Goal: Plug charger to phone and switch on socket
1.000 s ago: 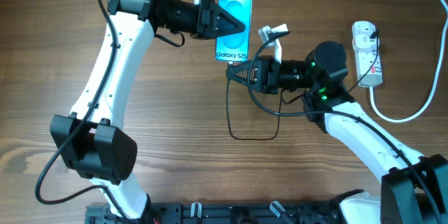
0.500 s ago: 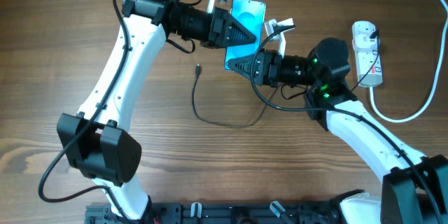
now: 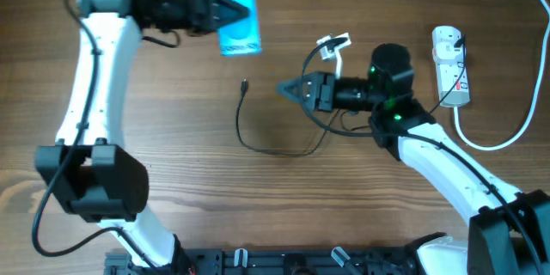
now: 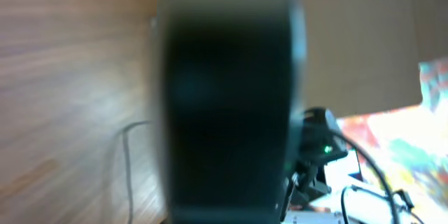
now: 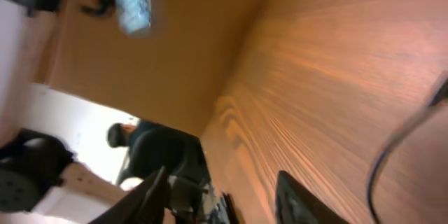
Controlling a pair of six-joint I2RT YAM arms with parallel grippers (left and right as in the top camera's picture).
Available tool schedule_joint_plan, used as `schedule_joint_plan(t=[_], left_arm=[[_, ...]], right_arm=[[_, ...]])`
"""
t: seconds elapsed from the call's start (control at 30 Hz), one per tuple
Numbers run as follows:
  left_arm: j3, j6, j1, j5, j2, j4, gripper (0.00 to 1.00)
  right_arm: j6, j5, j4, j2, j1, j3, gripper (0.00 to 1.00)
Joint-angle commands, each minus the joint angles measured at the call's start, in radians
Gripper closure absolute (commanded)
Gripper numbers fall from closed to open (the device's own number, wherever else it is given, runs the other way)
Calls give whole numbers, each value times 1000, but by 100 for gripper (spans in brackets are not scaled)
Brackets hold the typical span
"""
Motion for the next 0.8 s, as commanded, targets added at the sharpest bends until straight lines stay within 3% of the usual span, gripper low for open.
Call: schedule_joint_plan(t=[0.0, 0.17, 0.4, 0.5, 0.63, 0.77], left_arm=[[3, -24, 87, 48, -20, 8, 96], [3, -81, 206, 48, -20, 42, 96], [3, -81, 277, 48, -20, 40, 96], [3, -81, 277, 48, -20, 41, 96], [3, -81, 277, 48, -20, 41, 96], [3, -81, 277, 48, -20, 39, 96]], right_arm=[[-154, 190, -211, 13, 57, 88, 47], [-325, 514, -708, 53, 132, 379, 45], [-357, 722, -975, 347, 210, 765, 48], [-342, 758, -1035, 490, 233, 884, 53], [-264, 779, -1035, 614, 254, 895, 63], [-240, 768, -1010, 696, 288, 895, 63]])
